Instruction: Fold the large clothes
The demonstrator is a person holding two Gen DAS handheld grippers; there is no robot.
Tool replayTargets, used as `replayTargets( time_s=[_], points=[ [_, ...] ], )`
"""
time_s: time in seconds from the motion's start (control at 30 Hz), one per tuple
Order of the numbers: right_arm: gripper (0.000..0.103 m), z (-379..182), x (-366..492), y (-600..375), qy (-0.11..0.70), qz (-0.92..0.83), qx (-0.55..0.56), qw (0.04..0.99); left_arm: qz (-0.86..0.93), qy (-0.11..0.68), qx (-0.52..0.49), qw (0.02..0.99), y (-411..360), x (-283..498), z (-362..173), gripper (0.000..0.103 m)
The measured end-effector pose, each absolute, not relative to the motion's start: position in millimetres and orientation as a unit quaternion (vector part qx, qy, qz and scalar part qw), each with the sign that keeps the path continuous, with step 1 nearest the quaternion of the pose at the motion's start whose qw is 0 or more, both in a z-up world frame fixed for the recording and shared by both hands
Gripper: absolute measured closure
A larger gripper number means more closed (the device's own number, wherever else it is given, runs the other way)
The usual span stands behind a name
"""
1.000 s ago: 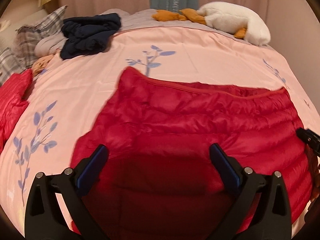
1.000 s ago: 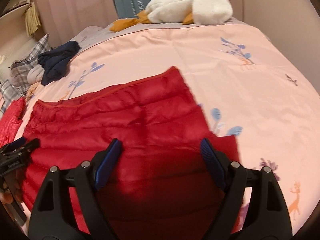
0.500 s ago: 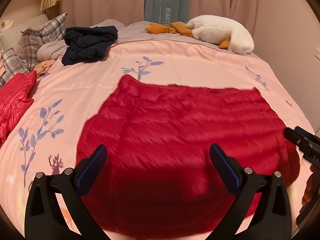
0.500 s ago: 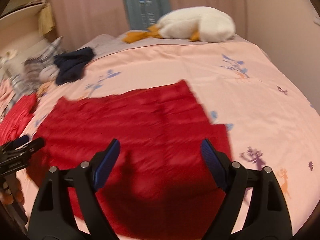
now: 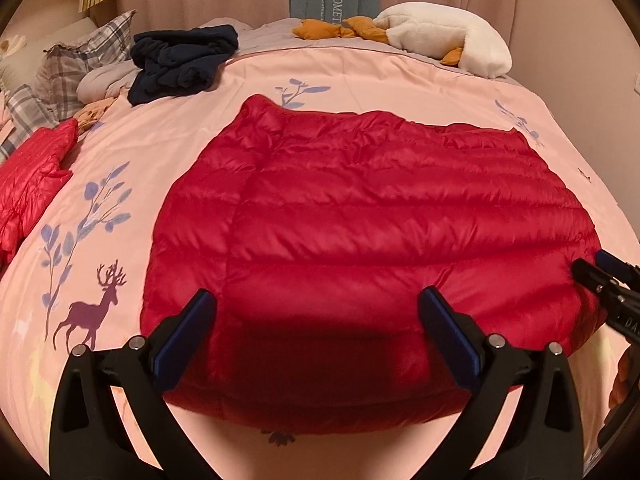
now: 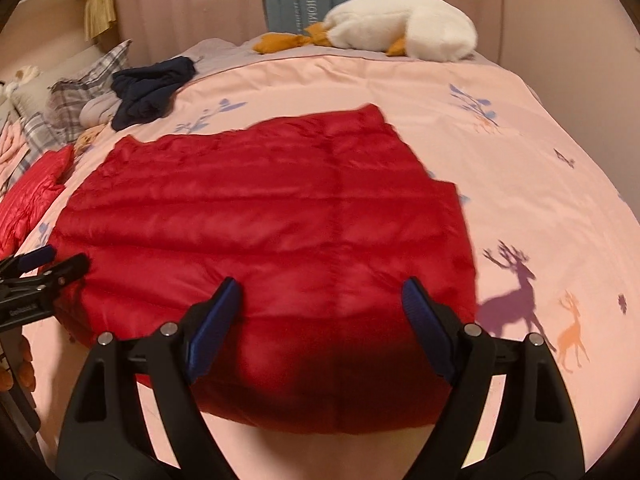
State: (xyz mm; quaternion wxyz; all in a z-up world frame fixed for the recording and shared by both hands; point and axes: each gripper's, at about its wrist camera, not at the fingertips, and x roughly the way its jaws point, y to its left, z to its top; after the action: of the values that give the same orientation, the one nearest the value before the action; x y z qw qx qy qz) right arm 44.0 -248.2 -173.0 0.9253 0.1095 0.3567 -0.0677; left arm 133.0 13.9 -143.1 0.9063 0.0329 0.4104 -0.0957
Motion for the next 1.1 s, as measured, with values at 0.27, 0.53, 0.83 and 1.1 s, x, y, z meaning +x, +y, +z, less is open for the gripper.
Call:
replayTargets(
  time_s=[0.27, 0.53, 0.83, 1.1],
  points=[
    [0.018, -167, 25, -272, 0.348, -0.110, 0.127, 0.922, -0.086, 0.411, 0.031, 0.907, 30, 119, -137, 0.001],
    [0.018, -169, 16, -229, 0.347, -0.024, 0.115, 0.930, -0.105, 0.405, 0.042, 0.907, 15, 96, -142, 0.001],
    [0.018, -181, 12, -242, 0.362, -0.064, 0.099, 0.925, -0.077, 0.427, 0.041, 0.900, 33, 95, -164, 0.001],
    [0.018, -183, -2, -284, 0.367, -0.133, 0.116, 0.913, -0.007, 0.432, 0.033, 0.901, 76, 107, -159, 0.001]
  ],
)
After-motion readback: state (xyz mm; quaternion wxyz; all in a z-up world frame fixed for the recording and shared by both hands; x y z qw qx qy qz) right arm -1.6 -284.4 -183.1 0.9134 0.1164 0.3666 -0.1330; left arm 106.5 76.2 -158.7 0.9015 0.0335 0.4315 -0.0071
